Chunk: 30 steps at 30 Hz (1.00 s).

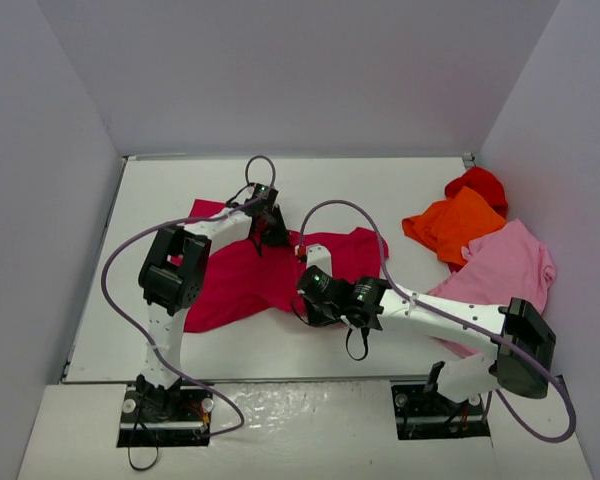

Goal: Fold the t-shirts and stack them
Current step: Flatten out the tshirt

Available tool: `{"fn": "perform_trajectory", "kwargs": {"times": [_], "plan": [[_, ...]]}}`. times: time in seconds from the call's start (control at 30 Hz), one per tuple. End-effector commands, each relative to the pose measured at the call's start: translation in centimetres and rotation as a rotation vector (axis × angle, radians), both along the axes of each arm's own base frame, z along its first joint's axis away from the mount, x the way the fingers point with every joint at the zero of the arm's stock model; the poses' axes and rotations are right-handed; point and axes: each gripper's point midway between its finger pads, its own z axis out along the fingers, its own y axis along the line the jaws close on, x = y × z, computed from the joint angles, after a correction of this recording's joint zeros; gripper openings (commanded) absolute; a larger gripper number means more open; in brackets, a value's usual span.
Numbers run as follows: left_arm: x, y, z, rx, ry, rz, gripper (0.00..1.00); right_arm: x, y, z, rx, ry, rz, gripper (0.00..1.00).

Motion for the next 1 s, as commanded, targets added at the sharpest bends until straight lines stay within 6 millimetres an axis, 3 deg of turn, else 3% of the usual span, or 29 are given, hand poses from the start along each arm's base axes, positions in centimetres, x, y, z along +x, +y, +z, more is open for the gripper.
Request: {"fn": "perform_trajectory", "kwargs": {"times": [0.0,0.07,0.17,0.23,0.3,0.37,0.43,0.6,0.87,0.97], "plan": [[0.2,0.5,0.5,0.038,-0.016,-0.008,0.00,-5.4,2.1,1.0,0.107,0.073,0.039,0.10],[0.1,0.6,0.5,0.044,-0.015,-0.012,0.00,-7.9,2.4,0.8,0.117,0.082,0.053,0.18],[0.0,0.8,0.8,0.055,-0.018,-0.016,0.00,-8.5,1.6,0.9,0.113,0.055,-0.015,0.35],[-0.1,1.0,1.1,0.064,-0.024,-0.016,0.00,-6.8,0.2,1.7,0.099,-0.027,-0.107,0.45],[-0.2,1.3,1.4,0.076,-0.028,-0.014,0.00,-4.7,-0.6,2.5,0.083,-0.103,-0.165,0.62],[-0.4,1.6,1.7,0.089,-0.033,-0.017,0.00,-1.0,-2.2,2.5,0.014,-0.163,-0.249,0.71],[-0.7,1.9,2.1,0.097,-0.035,-0.018,0.00,2.6,-4.2,1.8,-0.071,-0.185,-0.323,0.71],[-1.2,2.4,2.9,0.102,-0.043,-0.013,0.00,8.8,-5.3,-0.2,-0.155,-0.188,-0.332,0.69],[-2.3,2.6,2.4,0.098,-0.021,-0.007,0.00,12.4,-1.6,-4.2,-0.152,-0.108,-0.187,0.66],[-2.7,2.9,1.9,0.109,-0.008,-0.009,0.00,12.7,-0.5,-4.8,-0.139,-0.099,-0.161,0.59]]}}
